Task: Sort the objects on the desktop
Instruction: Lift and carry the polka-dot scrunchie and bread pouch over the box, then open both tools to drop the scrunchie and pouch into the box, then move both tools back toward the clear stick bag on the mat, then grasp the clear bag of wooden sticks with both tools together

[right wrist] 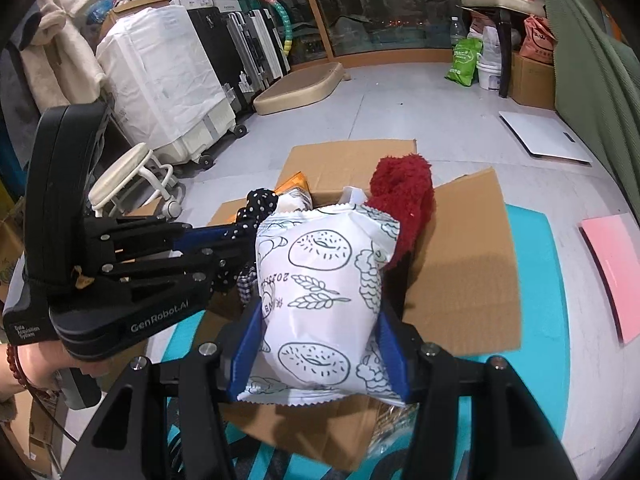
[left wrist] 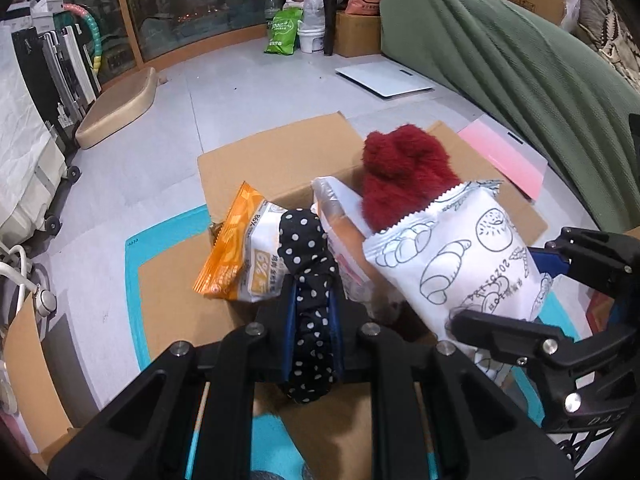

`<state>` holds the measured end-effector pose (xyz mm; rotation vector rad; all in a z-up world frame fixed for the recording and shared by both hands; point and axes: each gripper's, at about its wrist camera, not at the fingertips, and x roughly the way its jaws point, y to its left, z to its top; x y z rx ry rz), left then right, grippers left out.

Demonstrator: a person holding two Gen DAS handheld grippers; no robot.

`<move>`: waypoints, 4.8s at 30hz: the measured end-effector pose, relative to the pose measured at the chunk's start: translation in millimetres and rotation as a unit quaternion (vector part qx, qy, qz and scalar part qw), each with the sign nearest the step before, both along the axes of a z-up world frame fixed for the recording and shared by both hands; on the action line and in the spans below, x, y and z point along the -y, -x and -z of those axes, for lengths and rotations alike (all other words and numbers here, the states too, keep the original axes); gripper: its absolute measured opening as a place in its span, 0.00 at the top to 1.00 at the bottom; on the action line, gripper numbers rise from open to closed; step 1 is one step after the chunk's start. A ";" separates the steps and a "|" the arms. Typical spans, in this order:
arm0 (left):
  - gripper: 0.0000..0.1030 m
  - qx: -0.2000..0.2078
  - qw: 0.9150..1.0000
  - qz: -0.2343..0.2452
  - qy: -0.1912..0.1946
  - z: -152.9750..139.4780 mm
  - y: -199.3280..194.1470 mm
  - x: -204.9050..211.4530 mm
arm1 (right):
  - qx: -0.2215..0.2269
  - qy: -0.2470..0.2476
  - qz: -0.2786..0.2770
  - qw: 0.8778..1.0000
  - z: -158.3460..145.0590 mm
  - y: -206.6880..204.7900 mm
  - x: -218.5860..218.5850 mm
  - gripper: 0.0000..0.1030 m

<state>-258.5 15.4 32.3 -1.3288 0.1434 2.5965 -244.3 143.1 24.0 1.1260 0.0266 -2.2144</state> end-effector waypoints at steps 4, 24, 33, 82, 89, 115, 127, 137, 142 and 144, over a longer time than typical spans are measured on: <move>0.87 0.007 1.000 0.003 0.001 13.9 8.1 -1.5 | -0.007 -0.012 -0.005 1.000 10.0 7.3 10.4 0.46; 0.86 0.066 0.998 -0.021 0.002 67.1 30.4 -2.8 | -0.030 -0.060 0.003 0.998 42.8 32.0 28.4 0.47; 0.72 0.039 0.999 -0.033 0.002 57.3 14.5 -5.9 | -0.047 -0.072 0.000 0.996 31.0 20.5 28.0 0.35; 0.17 0.018 0.999 0.019 -0.025 -9.3 -142.5 -63.6 | -0.033 -0.076 0.059 0.995 3.1 -100.7 -78.2 0.32; 0.17 0.033 0.998 0.036 -0.028 10.5 -159.8 -81.3 | -0.002 -0.080 0.086 0.993 30.3 -105.7 -97.9 0.32; 0.17 0.071 0.997 0.015 -0.027 128.9 -126.6 -122.2 | 0.086 -0.058 0.071 0.992 136.2 -46.7 -104.8 0.32; 0.17 0.072 0.997 -0.030 -0.024 159.5 -89.7 -118.0 | 0.097 -0.033 0.044 0.994 160.2 5.7 -85.3 0.35; 0.17 0.088 0.996 -0.012 -0.025 177.7 -77.4 -118.4 | 0.134 -0.017 0.023 0.991 183.2 26.4 -83.8 0.85; 0.26 0.083 0.996 0.024 -0.014 179.6 -85.8 -126.7 | 0.136 -0.016 0.025 0.990 183.8 14.8 -91.9 0.89; 0.37 0.081 0.996 0.043 -0.013 177.8 -91.0 -130.4 | 0.138 -0.015 0.028 0.990 183.5 8.6 -96.0 0.89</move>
